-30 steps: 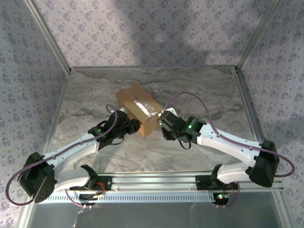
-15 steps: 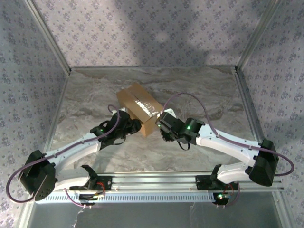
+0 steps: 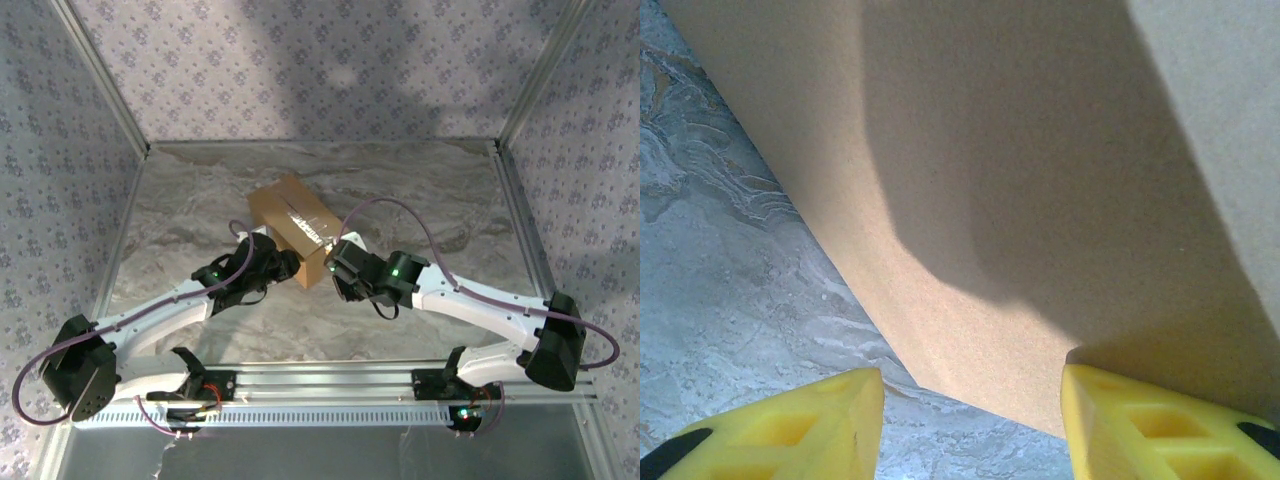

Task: Unpack the express box

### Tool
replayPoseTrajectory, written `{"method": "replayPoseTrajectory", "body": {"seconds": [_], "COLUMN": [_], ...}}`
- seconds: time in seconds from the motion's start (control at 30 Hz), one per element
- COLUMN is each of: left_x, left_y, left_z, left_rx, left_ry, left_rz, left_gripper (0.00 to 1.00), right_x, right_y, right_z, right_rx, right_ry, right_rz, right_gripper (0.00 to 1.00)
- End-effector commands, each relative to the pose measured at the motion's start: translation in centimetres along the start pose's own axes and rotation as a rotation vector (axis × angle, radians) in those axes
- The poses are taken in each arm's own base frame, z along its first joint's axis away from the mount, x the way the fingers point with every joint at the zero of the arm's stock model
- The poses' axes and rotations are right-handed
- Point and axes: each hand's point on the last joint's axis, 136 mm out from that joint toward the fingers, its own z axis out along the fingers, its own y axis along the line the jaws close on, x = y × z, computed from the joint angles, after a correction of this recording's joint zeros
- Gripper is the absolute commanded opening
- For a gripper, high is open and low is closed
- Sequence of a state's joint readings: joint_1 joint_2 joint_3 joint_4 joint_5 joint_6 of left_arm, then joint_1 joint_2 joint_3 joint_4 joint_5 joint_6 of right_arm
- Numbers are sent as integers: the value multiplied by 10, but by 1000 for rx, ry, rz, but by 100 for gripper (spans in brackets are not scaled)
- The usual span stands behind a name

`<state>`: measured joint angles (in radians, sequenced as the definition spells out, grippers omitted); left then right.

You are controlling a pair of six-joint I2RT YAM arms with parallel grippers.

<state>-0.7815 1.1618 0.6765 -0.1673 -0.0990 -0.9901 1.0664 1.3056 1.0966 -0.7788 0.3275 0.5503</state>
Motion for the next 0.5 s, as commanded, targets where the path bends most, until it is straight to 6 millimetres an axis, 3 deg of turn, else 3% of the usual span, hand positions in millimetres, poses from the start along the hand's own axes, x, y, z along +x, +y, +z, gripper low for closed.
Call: {"method": "replayPoseTrajectory", "body": {"seconds": [0.0, 0.47], "left_x": [-17, -23], "left_y": [-37, -40], "left_z": [-9, -18], "left_rx": [107, 111], "left_ry": [-51, -88], "left_rz": [-9, -21], "left_gripper": [51, 51], "right_x": [-7, -6], "right_y": [17, 28], "right_z": [-5, -4], "right_rx": [-47, -22], "right_ry": [-17, -11], "right_rz": [-33, -87], "right_gripper": [0, 0]}}
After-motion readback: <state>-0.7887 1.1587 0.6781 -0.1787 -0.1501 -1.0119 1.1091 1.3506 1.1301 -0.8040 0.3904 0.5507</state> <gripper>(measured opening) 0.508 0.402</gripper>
